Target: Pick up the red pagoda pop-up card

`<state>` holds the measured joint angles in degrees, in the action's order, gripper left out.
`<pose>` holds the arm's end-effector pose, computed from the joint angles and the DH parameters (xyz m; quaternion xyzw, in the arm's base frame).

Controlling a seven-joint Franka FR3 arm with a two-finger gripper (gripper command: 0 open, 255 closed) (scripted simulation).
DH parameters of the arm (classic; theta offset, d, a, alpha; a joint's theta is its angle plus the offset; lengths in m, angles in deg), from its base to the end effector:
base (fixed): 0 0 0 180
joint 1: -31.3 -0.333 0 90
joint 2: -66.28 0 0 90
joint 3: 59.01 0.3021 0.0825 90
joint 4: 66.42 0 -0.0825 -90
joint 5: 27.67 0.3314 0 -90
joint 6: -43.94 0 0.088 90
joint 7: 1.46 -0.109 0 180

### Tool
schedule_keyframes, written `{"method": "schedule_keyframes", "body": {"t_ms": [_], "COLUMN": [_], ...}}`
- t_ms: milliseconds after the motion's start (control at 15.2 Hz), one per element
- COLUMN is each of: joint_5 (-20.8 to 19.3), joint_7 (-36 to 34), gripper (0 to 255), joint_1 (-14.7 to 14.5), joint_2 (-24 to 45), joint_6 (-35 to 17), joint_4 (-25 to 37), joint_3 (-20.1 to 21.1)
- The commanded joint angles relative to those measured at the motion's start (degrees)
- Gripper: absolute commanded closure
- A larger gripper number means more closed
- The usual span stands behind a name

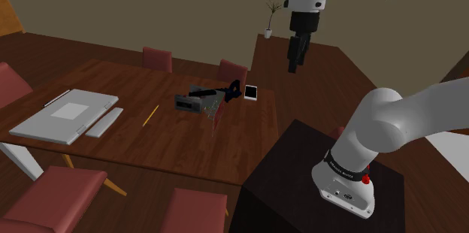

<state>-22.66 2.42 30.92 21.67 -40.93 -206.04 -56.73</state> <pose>0.2508 0.0246 0.5364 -0.9944 -0.0499 0.0880 0.0312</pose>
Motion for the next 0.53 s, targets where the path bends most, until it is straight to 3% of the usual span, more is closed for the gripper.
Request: {"method": "schedule_keyframes", "body": {"t_ms": [0,462], "joint_5": [0.0,0.1], "joint_7": [0.0,1.0], "gripper": [0,0], "joint_1": [0.0,1.6], "joint_2": [0.0,12.4], "joint_6": [0.0,-13.4], "joint_4": [0.0,-0.6], "joint_3": [0.0,-1.6]}}
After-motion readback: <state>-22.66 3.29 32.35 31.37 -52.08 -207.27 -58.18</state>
